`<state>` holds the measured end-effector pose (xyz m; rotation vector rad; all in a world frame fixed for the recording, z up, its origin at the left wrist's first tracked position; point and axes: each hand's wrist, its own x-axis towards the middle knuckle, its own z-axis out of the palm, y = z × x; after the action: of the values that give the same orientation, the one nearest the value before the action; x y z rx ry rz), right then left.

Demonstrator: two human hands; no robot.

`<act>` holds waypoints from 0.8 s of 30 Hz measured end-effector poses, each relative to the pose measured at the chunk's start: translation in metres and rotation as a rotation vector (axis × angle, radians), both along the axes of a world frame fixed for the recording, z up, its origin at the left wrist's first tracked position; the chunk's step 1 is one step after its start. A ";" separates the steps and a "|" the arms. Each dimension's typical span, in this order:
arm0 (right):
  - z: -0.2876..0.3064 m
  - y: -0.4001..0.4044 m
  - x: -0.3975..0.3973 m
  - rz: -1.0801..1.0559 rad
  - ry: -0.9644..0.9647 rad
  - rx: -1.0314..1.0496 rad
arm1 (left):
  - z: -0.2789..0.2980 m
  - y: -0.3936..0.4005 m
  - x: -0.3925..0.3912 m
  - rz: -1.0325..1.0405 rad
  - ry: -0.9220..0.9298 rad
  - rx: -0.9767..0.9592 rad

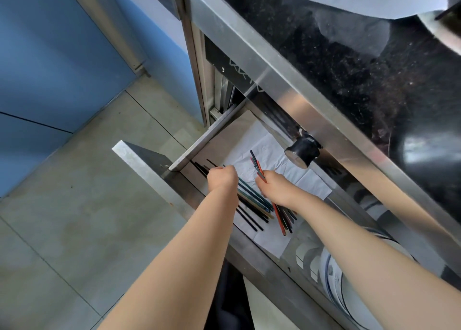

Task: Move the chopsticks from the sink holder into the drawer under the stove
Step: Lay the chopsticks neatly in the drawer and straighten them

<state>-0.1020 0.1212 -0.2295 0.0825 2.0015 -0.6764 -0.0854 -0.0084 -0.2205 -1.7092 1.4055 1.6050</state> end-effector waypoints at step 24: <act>-0.057 -0.045 -0.025 0.265 0.049 0.234 | 0.034 -0.104 0.089 -1.500 0.977 -1.223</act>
<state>-0.1265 0.0764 -0.2862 -0.0604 2.0841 -0.2775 0.0039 -0.1123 -0.1868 0.4878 3.1922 0.4509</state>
